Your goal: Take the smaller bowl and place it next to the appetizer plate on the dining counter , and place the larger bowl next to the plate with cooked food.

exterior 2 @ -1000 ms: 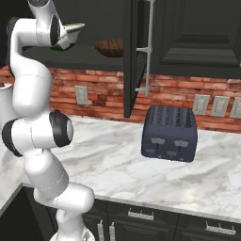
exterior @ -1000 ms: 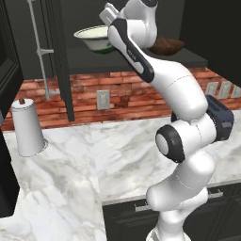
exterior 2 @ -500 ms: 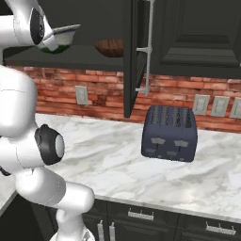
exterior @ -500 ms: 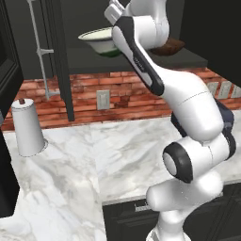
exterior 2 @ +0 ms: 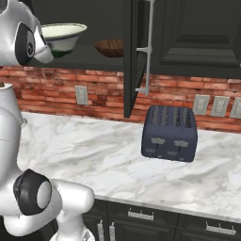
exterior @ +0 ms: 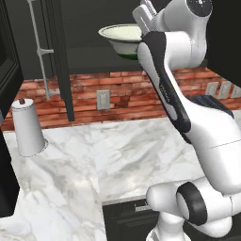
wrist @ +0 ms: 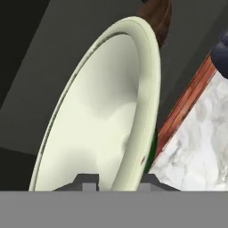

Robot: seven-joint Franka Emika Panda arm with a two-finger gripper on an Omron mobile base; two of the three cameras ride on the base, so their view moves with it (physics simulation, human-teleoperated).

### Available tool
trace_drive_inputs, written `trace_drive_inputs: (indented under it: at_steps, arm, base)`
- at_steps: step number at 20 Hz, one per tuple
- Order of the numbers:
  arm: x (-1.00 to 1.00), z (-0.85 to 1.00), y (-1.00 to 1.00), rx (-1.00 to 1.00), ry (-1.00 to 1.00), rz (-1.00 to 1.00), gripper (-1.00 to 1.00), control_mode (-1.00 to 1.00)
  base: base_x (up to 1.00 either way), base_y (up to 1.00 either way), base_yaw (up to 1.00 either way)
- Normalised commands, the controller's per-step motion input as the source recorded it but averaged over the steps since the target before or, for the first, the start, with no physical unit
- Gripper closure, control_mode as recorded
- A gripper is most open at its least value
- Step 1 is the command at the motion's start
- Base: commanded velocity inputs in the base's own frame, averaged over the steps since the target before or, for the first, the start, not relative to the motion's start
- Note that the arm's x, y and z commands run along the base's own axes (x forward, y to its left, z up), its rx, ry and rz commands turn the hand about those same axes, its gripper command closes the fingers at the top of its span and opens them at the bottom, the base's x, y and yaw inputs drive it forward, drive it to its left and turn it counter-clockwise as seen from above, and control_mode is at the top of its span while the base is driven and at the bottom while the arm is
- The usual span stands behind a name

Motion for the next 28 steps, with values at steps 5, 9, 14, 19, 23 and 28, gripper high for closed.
trace_drive_inputs:
  at_steps: [5, 9, 14, 19, 23, 28]
  arm:
    - [-1.0, -0.04, -0.48, 0.09, 0.01, 0.0, 1.0, -1.0]
    - [-1.0, 0.0, -0.27, 0.04, 0.04, 0.02, 1.0, -1.0]
    - [-1.0, 0.0, -0.24, 0.0, 0.0, 0.0, 1.0, -1.0]
    - [-0.6, -0.04, -0.02, 0.0, 0.01, -0.02, 1.0, 1.0]
    - [0.0, 0.0, 0.0, 0.0, 0.0, 0.0, 1.0, 1.0]
    - [0.0, 0.0, 0.0, 0.0, 0.0, 0.0, 1.0, 1.0]
  base:
    - [0.0, 0.0, 0.0]
    - [0.0, 0.0, 0.0]
    - [0.0, 0.0, 0.0]
    - [-0.4, 0.0, -0.01]
    - [-1.0, 0.0, 0.0]
    - [-1.0, -0.36, -0.1]
